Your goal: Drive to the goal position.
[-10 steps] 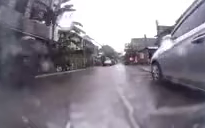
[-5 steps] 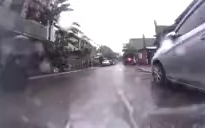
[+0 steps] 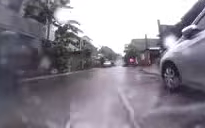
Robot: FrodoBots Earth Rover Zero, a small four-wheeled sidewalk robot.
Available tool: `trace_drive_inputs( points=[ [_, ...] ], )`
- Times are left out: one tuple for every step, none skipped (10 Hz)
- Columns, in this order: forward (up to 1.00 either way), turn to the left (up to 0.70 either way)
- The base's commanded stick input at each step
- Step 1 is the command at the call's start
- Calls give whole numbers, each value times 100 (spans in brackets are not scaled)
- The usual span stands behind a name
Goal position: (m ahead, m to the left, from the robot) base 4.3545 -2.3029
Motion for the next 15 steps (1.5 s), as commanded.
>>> trace_drive_inputs(
  points=[
    [100,0],
    [100,0],
    [100,0],
    [100,-22],
    [100,-4],
    [100,0],
    [100,-6],
    [100,-23],
    [100,0],
    [100,0],
    [100,0],
    [100,0],
    [100,0],
    [100,0],
    [100,-9]
  ],
)
